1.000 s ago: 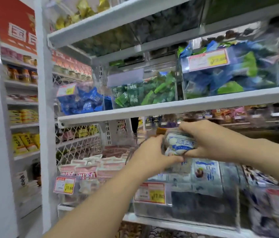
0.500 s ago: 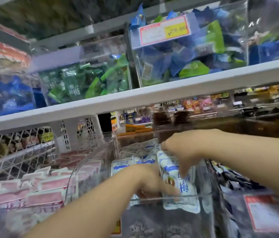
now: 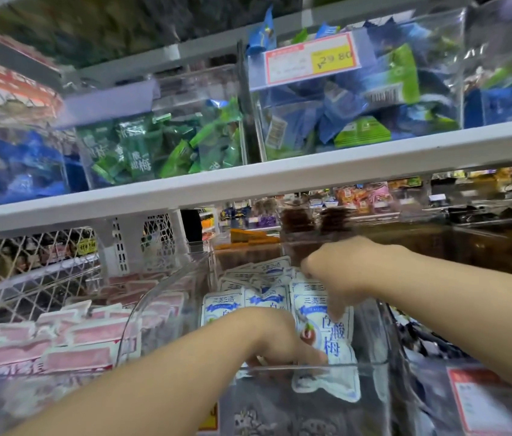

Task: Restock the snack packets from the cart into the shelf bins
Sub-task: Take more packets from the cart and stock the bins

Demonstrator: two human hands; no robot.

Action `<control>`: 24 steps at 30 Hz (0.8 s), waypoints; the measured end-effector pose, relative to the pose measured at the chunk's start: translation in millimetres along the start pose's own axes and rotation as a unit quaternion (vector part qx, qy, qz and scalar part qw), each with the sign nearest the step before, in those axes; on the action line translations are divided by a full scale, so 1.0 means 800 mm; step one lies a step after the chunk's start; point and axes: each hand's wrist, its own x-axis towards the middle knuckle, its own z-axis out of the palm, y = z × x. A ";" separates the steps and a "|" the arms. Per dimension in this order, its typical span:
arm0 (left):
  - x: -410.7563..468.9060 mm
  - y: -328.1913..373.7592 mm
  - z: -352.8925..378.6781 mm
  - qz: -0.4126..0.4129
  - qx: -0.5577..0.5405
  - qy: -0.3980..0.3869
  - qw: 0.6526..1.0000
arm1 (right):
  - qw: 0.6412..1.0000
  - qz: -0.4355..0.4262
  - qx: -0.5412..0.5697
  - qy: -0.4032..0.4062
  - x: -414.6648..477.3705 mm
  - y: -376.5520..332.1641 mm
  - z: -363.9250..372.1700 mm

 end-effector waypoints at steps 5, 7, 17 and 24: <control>-0.011 0.001 -0.005 -0.004 0.000 0.006 1.000 | 0.999 -0.008 -0.005 0.040 -0.013 -0.005 -0.001; -0.021 0.000 -0.010 0.002 0.006 0.025 1.000 | 0.995 -0.012 0.002 0.100 -0.022 -0.008 -0.003; -0.158 -0.091 0.033 0.127 -0.122 0.369 0.913 | 0.912 -0.118 0.228 0.320 -0.101 -0.111 -0.010; -0.293 -0.200 0.141 0.033 -0.130 0.362 0.922 | 0.842 -0.278 0.373 0.271 -0.126 -0.281 0.036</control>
